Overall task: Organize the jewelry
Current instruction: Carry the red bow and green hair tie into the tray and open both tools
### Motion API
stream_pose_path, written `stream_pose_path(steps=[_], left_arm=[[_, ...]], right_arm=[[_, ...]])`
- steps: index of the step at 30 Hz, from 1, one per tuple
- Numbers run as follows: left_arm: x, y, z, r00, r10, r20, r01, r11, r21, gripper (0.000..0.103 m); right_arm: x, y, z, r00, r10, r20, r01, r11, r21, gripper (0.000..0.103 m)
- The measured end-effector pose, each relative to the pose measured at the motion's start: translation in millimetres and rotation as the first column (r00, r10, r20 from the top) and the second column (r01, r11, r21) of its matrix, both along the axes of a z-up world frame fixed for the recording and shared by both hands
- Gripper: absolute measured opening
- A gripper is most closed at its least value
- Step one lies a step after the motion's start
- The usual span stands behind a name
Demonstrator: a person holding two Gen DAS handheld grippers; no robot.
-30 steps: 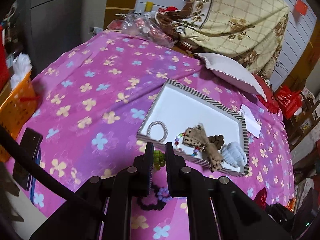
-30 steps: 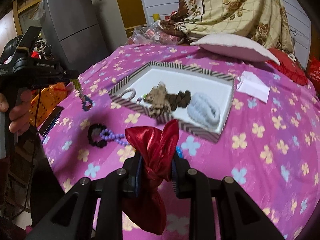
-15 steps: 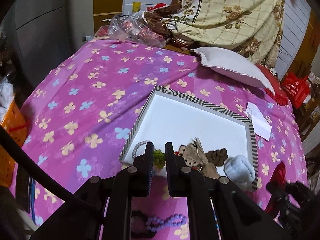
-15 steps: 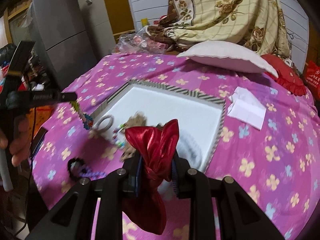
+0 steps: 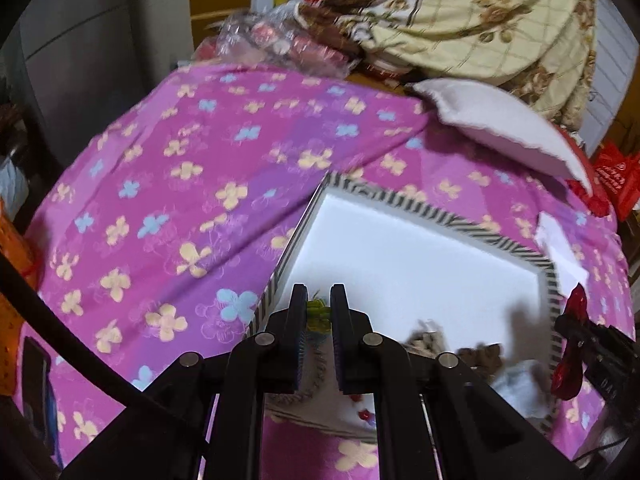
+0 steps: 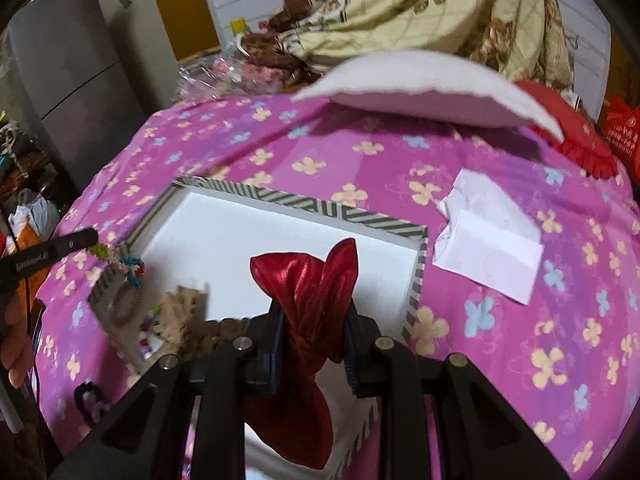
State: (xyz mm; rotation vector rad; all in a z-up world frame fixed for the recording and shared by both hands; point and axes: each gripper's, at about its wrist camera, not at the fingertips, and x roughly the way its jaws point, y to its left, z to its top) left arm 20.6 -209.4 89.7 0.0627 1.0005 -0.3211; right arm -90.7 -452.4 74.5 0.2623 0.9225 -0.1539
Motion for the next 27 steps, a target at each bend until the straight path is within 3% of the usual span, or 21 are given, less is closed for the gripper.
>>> stream_pose_path(steps=[4, 14, 17, 19, 23, 27], left_arm=[[7, 1, -24, 0.999, 0.010, -0.037, -0.009, 1.000, 0.024, 0.009], [8, 5, -47, 0.997, 0.015, -0.077, -0.013, 0.999, 0.030, 0.009], [5, 6, -50, 0.997, 0.012, -0.076, -0.009, 0.999, 0.040, 0.011], [2, 8, -49, 0.997, 0.010, -0.073, -0.007, 0.999, 0.043, 0.017], [-7, 13, -41, 0.998, 0.014, -0.053, -0.012, 0.999, 0.030, 0.029], [-19, 16, -26, 1.000, 0.002, -0.011, -0.002, 0.999, 0.035, 0.031]], right_arm=[[14, -10, -19, 1.000, -0.013, -0.016, 0.013, 0.999, 0.030, 0.025], [38, -30, -49, 0.991, -0.094, -0.096, 0.085, 0.992, -0.095, 0.026], [36, -25, -44, 0.992, -0.084, -0.093, 0.075, 0.992, -0.097, 0.038], [28, -22, -37, 0.994, -0.088, -0.066, 0.082, 0.993, -0.089, 0.052], [9, -14, -19, 0.997, -0.076, -0.015, 0.074, 0.995, -0.069, 0.057], [-20, -3, 3, 0.997, -0.069, 0.045, 0.071, 0.996, -0.052, 0.060]])
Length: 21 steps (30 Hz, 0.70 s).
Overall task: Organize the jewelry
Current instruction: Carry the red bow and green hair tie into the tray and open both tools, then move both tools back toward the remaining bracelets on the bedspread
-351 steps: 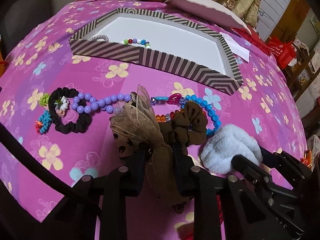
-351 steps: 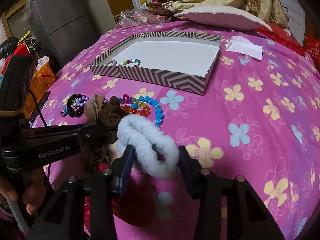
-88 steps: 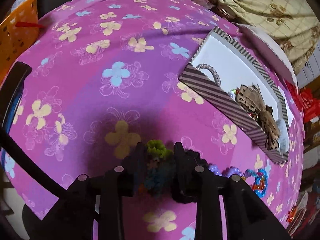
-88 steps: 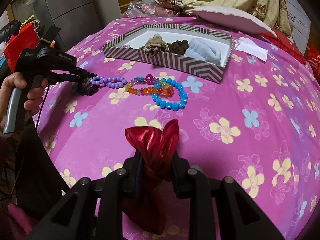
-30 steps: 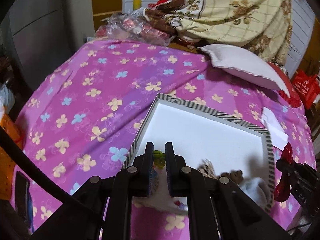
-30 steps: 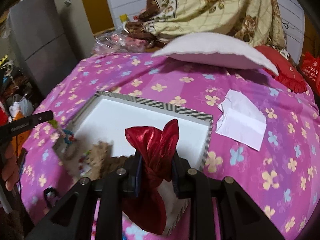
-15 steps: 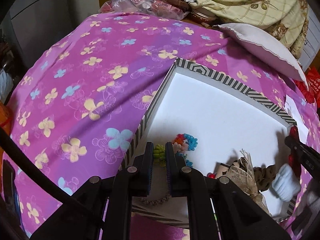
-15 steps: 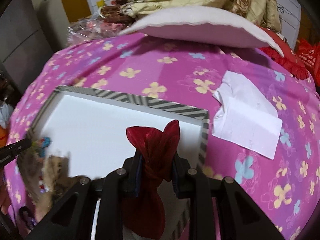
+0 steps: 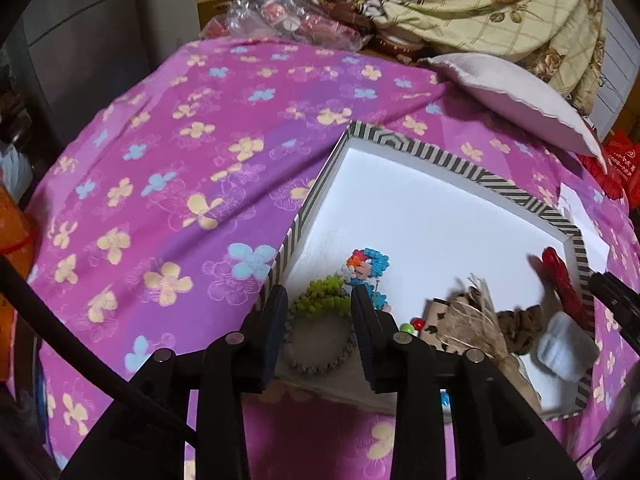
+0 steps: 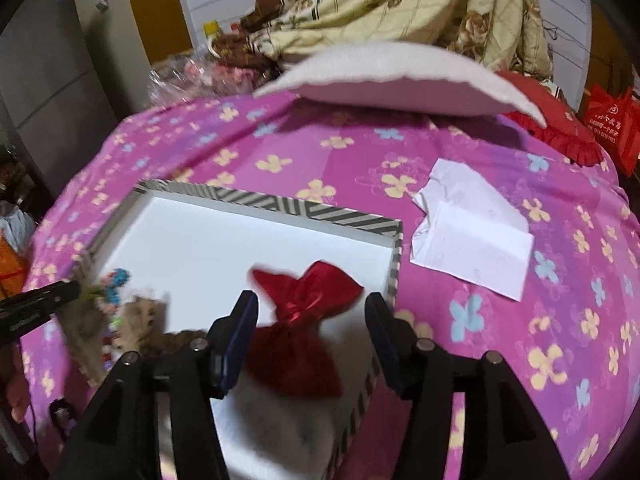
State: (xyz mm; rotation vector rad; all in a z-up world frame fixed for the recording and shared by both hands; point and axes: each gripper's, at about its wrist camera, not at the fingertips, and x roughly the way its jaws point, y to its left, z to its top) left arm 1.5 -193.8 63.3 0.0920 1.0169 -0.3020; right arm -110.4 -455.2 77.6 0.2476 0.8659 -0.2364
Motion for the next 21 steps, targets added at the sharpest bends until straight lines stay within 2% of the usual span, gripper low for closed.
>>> stream_pose_path(steps=[7, 14, 21], left_arm=[[-32, 17, 29, 0.997, 0.001, 0.074, 0.000, 1.000, -0.020, 0.031], [-76, 34, 44, 0.991, -0.010, 0.135, 0.010, 1.000, -0.005, 0.031], [-114, 51, 54, 0.985, -0.005, 0.171, 0.007, 1.000, -0.011, 0.031]], right_arm=[[-60, 35, 24, 0.998, 0.016, 0.066, -0.016, 1.000, 0.002, 0.066], [-107, 62, 26, 0.996, 0.015, 0.083, -0.018, 0.999, 0.032, 0.067], [-145, 84, 36, 0.994, 0.025, 0.105, -0.027, 0.999, 0.024, 0.067]])
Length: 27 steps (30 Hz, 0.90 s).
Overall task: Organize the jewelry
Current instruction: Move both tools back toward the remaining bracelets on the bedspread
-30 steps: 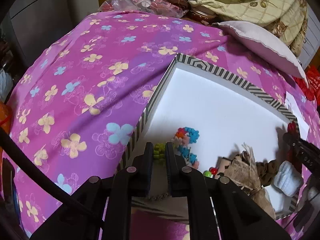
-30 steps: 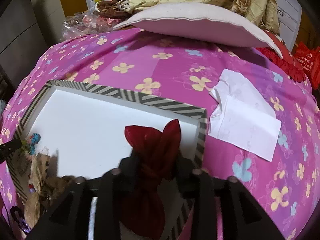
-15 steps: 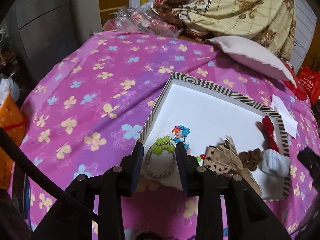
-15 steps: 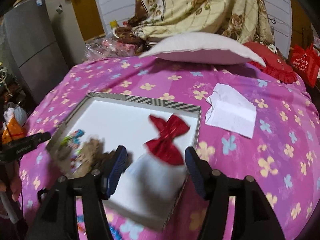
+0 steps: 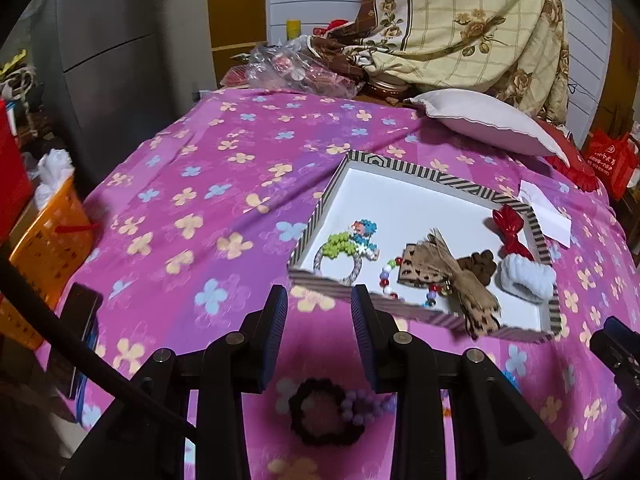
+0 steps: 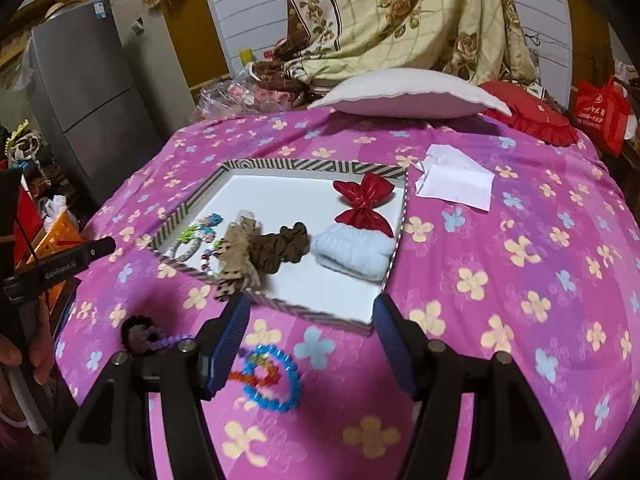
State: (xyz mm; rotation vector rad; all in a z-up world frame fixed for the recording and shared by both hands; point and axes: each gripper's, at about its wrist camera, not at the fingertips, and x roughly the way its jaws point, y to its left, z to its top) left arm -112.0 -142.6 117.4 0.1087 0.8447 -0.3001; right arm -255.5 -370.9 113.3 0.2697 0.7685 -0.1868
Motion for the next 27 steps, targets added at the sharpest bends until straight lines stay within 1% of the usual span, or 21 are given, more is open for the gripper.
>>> stream_pose_path(steps=[7, 11, 14, 20, 22, 27], left_arm=[[-37, 11, 8, 0.999, -0.012, 0.048, 0.011, 1.000, 0.017, 0.031], [-52, 17, 10, 0.998, -0.007, 0.060, 0.006, 1.000, 0.013, 0.031], [-61, 20, 8, 0.997, -0.008, 0.070, 0.007, 1.000, 0.024, 0.031], [-74, 29, 4, 0.998, 0.002, 0.055, -0.003, 1.000, 0.008, 0.031], [-78, 29, 3, 0.999, 0.002, 0.051, -0.002, 1.000, 0.004, 0.031], [-87, 29, 1, 0.998, -0.004, 0.055, 0.004, 1.000, 0.001, 0.031]], right_arm=[[-26, 25, 1, 0.999, 0.033, 0.000, -0.033, 0.999, -0.012, 0.070], [-37, 38, 1, 0.999, 0.051, 0.000, -0.051, 0.999, -0.001, 0.070], [-41, 46, 2, 0.998, 0.062, 0.002, -0.062, 0.998, -0.010, 0.070], [-48, 57, 5, 0.997, 0.072, 0.007, -0.072, 0.997, -0.021, 0.071], [-49, 59, 6, 0.997, 0.072, 0.007, -0.072, 0.997, -0.028, 0.072], [-53, 62, 8, 0.998, 0.066, 0.014, -0.065, 0.997, -0.035, 0.073]])
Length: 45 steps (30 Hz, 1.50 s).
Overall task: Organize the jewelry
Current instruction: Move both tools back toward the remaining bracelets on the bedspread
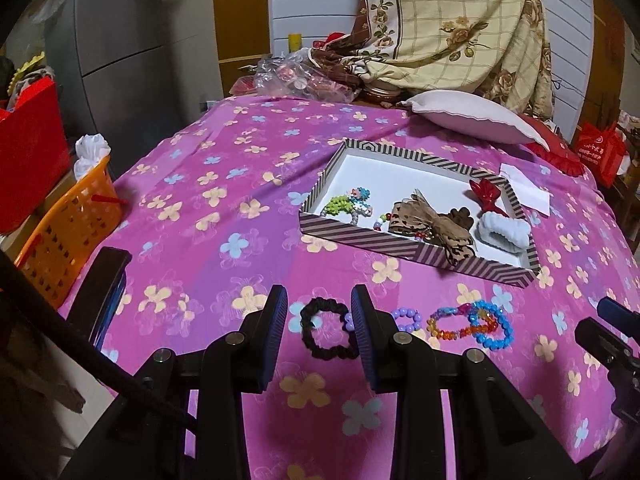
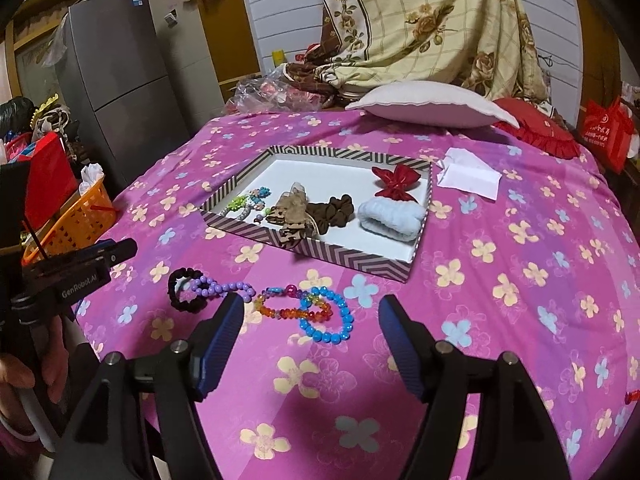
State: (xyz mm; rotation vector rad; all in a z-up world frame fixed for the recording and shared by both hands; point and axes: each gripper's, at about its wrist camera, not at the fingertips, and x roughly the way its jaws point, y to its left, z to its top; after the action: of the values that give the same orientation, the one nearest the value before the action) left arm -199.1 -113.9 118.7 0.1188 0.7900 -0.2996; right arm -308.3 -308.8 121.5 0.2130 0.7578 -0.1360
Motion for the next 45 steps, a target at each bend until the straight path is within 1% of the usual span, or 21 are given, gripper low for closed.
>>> stream_pose_path(steps=[12, 29, 45], left_arm=[[-7, 4, -7, 1.000, 0.012, -0.003, -0.012, 1.000, 0.005, 0.031], [-3, 5, -15, 1.000, 0.017, -0.023, -0.017, 1.000, 0.004, 0.031], [3, 2, -23, 0.999, 0.017, -0.045, -0.016, 1.000, 0.020, 0.031]], right_arm=[[-4, -2, 2, 1.000, -0.008, 0.000, 0.008, 1.000, 0.008, 0.074], [-3, -8, -8, 1.000, -0.013, -0.021, 0.013, 1.000, 0.024, 0.074], [-1, -13, -17, 0.999, -0.016, -0.040, 0.017, 0.999, 0.032, 0.074]])
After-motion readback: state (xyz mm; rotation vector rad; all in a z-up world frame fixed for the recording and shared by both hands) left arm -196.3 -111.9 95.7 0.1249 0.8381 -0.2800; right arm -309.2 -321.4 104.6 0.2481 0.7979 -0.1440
